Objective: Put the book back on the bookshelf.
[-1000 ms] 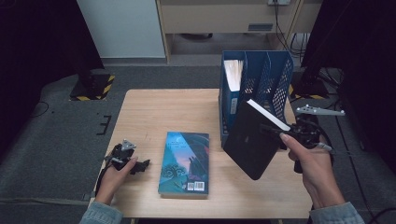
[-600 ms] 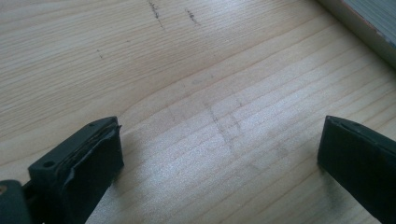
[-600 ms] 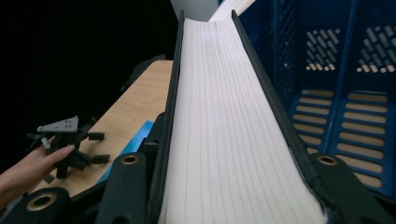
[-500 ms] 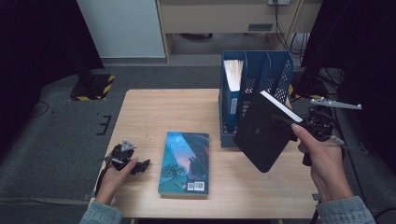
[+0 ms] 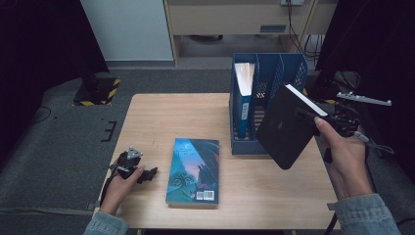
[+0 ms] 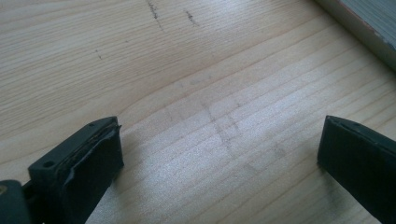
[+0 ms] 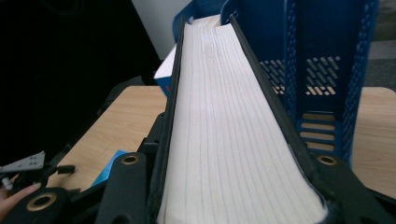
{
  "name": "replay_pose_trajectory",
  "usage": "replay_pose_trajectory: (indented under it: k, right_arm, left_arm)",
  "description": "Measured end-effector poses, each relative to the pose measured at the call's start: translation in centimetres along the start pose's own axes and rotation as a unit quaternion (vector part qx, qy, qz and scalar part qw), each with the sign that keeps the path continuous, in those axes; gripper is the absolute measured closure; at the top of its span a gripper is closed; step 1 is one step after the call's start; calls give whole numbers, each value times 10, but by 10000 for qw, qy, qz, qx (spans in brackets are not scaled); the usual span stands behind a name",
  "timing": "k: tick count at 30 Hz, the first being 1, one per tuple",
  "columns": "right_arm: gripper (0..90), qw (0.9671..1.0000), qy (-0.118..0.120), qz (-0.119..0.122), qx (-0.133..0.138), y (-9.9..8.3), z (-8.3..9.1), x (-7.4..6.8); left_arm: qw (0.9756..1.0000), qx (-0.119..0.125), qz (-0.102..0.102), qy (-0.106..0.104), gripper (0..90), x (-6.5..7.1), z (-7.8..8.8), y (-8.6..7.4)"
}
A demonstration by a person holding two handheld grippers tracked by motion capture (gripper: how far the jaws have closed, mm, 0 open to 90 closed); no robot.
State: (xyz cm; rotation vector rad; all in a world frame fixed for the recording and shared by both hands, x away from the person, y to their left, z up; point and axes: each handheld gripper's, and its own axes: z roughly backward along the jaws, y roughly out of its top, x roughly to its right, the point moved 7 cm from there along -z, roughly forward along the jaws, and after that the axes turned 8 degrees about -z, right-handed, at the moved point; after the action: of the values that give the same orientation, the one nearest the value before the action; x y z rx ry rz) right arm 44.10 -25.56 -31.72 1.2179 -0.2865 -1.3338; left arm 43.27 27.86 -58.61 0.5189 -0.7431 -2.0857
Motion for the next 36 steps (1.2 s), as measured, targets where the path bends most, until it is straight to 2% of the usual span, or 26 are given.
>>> replay_pose_trajectory:
  k: [5, 9, 21, 36]
  right_arm:
    - [526, 9999, -77, -117, 68, 10, -2, 8]
    - [526, 9997, -206, -106, 80, 18, -6, 15]
    - [526, 9981, -587, -131, 108, 42, -18, 48]
    - [526, 9959, -883, -161, 149, 51, -22, 70]
  left_arm:
    - [10000, 3, 2, 3, 0, 0, 0, 0]
    - [10000, 5, 1, 2, 0, 0, 0, 0]
    - [10000, -10, -8, -8, 0, 1, 0, 1]
    - [10000, 11, -26, -24, 0, 2, -1, 1]
